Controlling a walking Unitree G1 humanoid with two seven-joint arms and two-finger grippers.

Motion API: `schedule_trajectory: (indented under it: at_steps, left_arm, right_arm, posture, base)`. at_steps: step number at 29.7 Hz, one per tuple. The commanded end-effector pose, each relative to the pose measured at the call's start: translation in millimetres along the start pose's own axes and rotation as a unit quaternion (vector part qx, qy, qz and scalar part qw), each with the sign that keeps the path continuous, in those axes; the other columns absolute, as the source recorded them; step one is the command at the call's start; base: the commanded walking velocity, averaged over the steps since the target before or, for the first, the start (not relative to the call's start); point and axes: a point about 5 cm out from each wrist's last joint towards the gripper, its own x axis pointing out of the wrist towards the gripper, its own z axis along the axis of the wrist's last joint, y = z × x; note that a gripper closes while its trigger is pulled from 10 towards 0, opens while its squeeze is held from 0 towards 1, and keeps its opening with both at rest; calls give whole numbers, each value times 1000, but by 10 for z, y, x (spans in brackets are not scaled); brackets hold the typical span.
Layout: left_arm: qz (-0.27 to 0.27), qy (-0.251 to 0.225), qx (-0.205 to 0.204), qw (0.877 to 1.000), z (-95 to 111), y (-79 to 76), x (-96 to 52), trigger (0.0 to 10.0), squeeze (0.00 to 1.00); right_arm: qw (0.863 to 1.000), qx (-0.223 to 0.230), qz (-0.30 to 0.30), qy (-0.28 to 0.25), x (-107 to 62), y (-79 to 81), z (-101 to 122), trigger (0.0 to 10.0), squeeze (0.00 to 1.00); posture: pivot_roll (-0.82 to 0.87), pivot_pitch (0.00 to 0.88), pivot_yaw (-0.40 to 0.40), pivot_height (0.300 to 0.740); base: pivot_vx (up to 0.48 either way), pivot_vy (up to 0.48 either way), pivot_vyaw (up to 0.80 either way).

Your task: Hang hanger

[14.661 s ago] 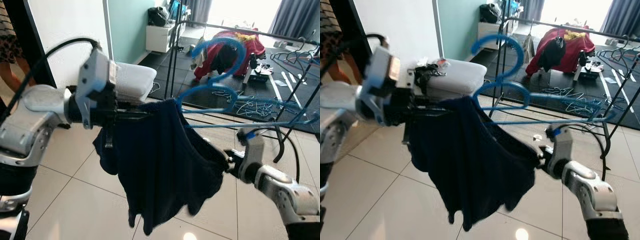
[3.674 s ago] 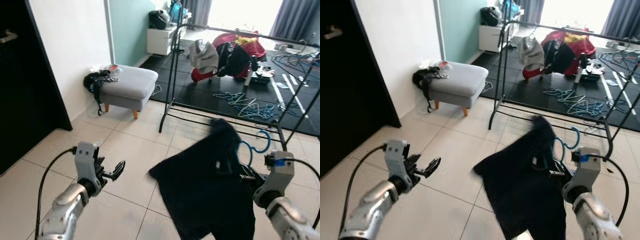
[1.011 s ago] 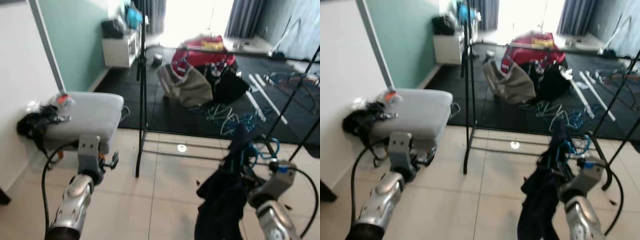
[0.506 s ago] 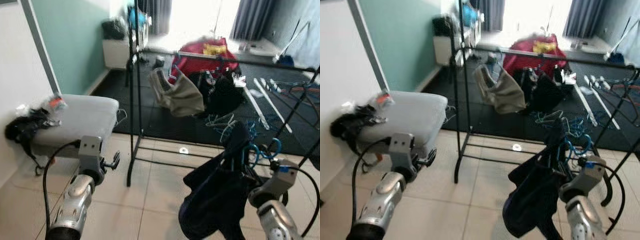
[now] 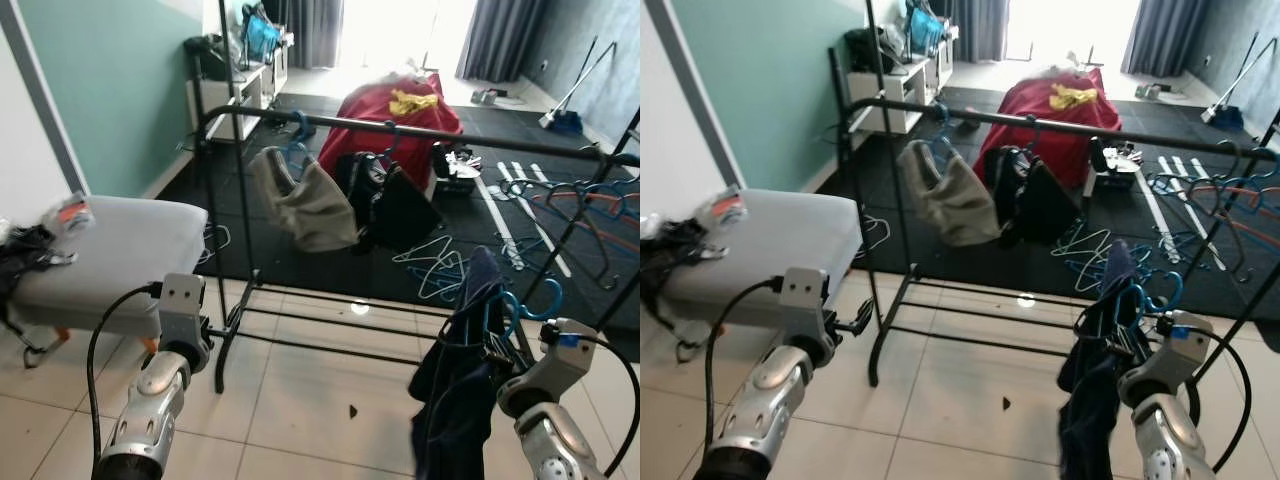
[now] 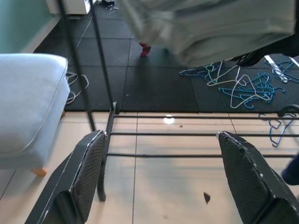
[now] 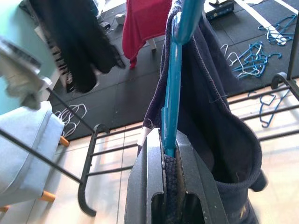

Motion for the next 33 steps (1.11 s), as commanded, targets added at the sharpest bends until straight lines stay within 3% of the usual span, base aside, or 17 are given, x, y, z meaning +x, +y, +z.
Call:
schedule_trajectory:
  at_steps: [1,18,20,23,25,26,28,33]
  left_arm:
    - [-2,5,2,1000,-13,0,-4,10000,0]
    - [2,11,-9,1000,-29,12,11,10000,0]
    - [-1,10,-17,1000,-33,7,9,10000,0]
    - [-3,9,-21,1000,-34,6,7,10000,0]
    - [-6,5,-24,1000,-30,4,7,10000,0]
    - [-6,5,-24,1000,-30,4,7,10000,0]
    - [-8,5,-28,1000,-28,0,15,10000,0]
    - [-11,7,-28,1000,-30,-5,21,10000,0]
  right_arm:
    - [1000,-4,10,0,2,10,28,10000,0]
    - [999,-17,42,-1,-4,56,34,10000,0]
    - [996,-67,56,-9,-22,60,154,10000,0]
    - [993,-101,58,-10,-27,51,228,10000,0]
    - [983,-159,86,-21,-37,104,457,10000,0]
    - [983,-159,86,-21,-37,104,457,10000,0]
    - [967,-226,116,-35,-54,179,738,10000,0]
    - [954,-273,114,-54,-62,189,1023,10000,0]
  posture:
    - [-44,0,-38,740]
    - [-43,0,-37,740]
    - [-41,0,-37,740]
    - [-41,0,-37,740]
    - [-44,0,-36,740]
    - [-44,0,-36,740]
    - [-59,0,-33,740]
    - [-59,0,-33,740]
  base:
    - [360,-315,0]
    - [454,-30,251]
    - [373,0,0]
    - [345,0,0]
    - [0,0,0]
    - [0,0,0]
    - [0,0,0]
    - [0,0,0]
